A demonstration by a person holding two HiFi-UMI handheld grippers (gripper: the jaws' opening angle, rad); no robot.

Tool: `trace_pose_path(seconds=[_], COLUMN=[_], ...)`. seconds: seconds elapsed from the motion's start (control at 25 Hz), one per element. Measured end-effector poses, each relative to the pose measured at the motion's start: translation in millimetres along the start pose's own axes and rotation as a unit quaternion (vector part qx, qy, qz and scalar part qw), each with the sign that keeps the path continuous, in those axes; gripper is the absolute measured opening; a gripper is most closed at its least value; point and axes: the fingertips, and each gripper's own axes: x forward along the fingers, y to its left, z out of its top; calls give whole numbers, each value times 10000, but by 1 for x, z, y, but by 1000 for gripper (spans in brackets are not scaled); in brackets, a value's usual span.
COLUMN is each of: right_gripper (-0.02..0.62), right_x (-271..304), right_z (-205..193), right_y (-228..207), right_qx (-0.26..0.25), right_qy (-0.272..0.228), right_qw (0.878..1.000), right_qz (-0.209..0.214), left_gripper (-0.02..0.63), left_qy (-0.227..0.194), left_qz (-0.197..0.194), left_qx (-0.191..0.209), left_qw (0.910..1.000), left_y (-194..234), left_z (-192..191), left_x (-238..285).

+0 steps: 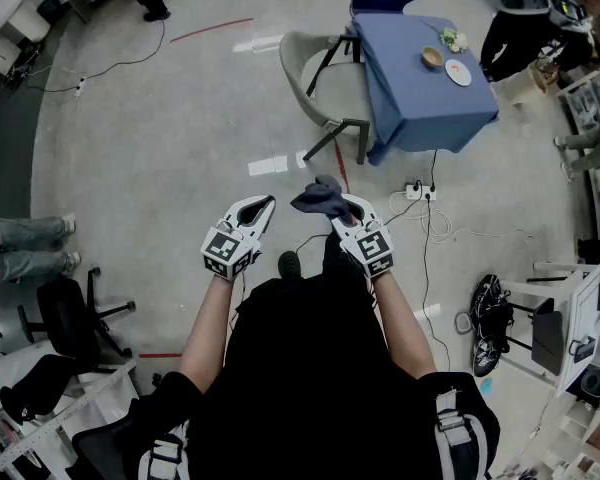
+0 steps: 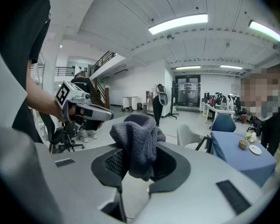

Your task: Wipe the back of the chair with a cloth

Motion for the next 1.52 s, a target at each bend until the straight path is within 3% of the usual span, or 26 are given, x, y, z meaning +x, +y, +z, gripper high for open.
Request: trace_pose_path(seconds=[0.24, 0.72, 1.08, 1.52], right_gripper=[117, 118, 118, 119], right_x=[-8, -18, 1, 40], right_z=[6, -8, -9, -5], right_y=[8, -19, -84, -215], right_qx=[-92, 116, 225, 127], right_qy=[-46, 19, 90, 83], right_qw=[9999, 9995, 9996, 9991], right_qz=[-103, -304, -161, 395], left_gripper=[26, 26, 26, 26], left_qy=[-46, 114, 203, 289], left_qz=[-108, -142, 71, 654], left_qx=[124, 195, 155, 189], left_qw=[9999, 9996, 9996, 9973], left_y=[-2, 0, 26, 61], left_z=[7, 15, 36, 83], left_x=[-6, 14, 68, 179])
